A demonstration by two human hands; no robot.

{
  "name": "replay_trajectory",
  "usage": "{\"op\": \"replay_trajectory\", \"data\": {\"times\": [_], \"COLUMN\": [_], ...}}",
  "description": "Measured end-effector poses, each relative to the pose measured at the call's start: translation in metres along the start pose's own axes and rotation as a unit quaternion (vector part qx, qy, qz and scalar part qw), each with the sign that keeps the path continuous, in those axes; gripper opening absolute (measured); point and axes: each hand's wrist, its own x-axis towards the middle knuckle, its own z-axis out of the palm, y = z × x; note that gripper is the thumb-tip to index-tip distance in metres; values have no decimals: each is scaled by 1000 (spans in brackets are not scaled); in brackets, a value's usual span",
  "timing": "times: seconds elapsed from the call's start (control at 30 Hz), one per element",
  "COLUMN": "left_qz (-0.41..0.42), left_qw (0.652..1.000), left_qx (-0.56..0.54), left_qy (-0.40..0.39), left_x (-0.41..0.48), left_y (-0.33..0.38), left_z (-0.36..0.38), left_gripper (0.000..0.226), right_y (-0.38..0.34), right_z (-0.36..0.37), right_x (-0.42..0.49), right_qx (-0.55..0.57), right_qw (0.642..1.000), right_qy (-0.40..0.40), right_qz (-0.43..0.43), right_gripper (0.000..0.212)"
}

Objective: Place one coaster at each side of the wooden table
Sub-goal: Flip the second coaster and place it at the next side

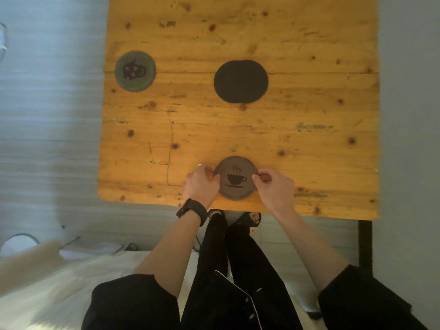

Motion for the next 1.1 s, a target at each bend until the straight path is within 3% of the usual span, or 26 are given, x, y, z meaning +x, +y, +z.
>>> {"op": "replay_trajectory", "data": {"times": [0.2,0.53,0.97,1.1], "left_qz": [14,28,34,94], "left_qw": [996,998,997,983], "left_qx": [78,20,43,139], "left_qy": [48,45,56,74], "left_x": [2,-1,-9,-10], "left_y": [-11,-18,-15,-20], "left_z": [9,11,14,16], "left_gripper": [15,13,21,32], "right_y": [2,0,-3,-6], "right_z": [4,9,11,10], "right_x": [-8,-13,-15,-19], "right_qx": [21,49,39,6], "right_qw": [999,998,997,997], "right_qy": [18,48,64,72], "right_qz": [-31,-7,11,-39], "right_gripper": [19,18,13,19]}}
